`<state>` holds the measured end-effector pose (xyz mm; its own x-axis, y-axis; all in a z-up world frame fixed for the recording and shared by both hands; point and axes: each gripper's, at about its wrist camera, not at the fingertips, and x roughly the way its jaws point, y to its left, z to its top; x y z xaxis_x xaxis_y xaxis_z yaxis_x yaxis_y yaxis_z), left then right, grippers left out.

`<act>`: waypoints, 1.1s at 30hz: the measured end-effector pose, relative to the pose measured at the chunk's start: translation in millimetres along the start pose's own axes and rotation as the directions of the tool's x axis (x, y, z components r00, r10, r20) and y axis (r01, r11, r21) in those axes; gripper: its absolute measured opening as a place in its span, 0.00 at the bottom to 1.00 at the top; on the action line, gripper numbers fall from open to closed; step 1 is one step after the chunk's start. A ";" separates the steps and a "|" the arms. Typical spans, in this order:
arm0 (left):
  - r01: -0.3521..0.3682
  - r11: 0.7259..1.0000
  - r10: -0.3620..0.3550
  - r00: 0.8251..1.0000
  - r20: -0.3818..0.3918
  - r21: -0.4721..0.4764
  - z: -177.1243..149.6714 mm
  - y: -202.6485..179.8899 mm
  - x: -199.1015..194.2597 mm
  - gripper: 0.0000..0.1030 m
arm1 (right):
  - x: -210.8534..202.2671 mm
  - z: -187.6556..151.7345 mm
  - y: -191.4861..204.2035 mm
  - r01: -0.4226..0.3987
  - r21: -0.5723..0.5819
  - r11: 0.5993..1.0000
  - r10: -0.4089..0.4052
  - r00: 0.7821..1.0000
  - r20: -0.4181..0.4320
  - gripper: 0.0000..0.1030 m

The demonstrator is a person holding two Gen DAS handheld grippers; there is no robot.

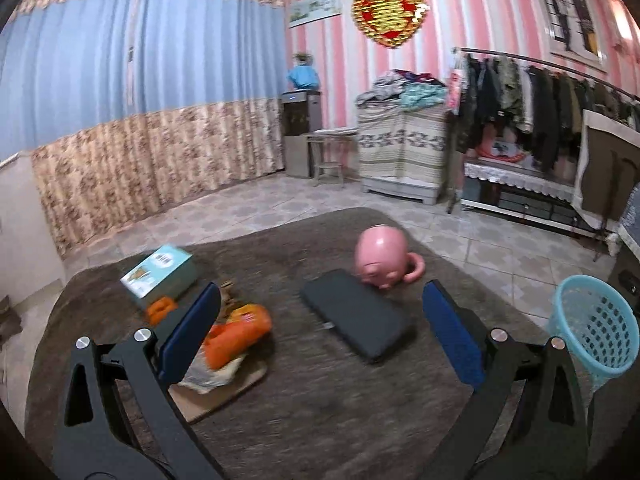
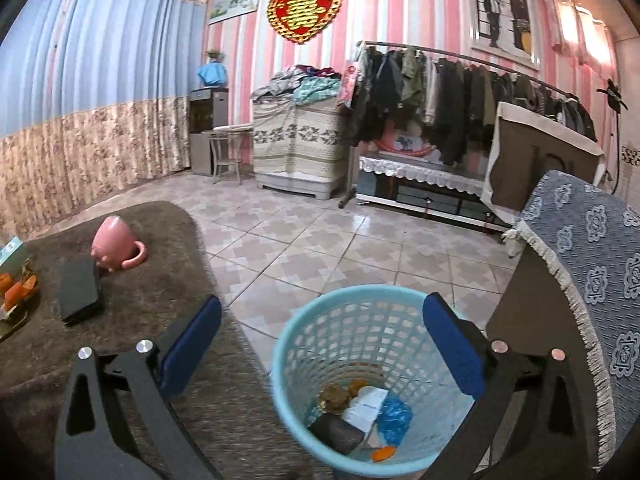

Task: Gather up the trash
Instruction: 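Move both open tools from the basket back over the rug, then grasp the orange plastic bag with the left tool while the right tool grasps the printed snack packet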

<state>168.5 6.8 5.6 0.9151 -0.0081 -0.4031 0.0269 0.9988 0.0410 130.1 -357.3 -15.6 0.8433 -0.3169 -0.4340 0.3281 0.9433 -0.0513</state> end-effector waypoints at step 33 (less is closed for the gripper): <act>-0.086 0.996 0.075 0.970 -0.230 -0.036 -53.8 116.9 81.9 0.94 | 45.0 -44.2 159.0 -0.251 -0.171 0.953 0.224 0.961 -0.159 0.96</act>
<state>224.9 125.6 -71.9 0.7976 0.0783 -0.5981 -0.0659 0.9969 0.0427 201.5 -217.3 -83.0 0.8167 -0.0774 -0.5719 0.0283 0.9951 -0.0942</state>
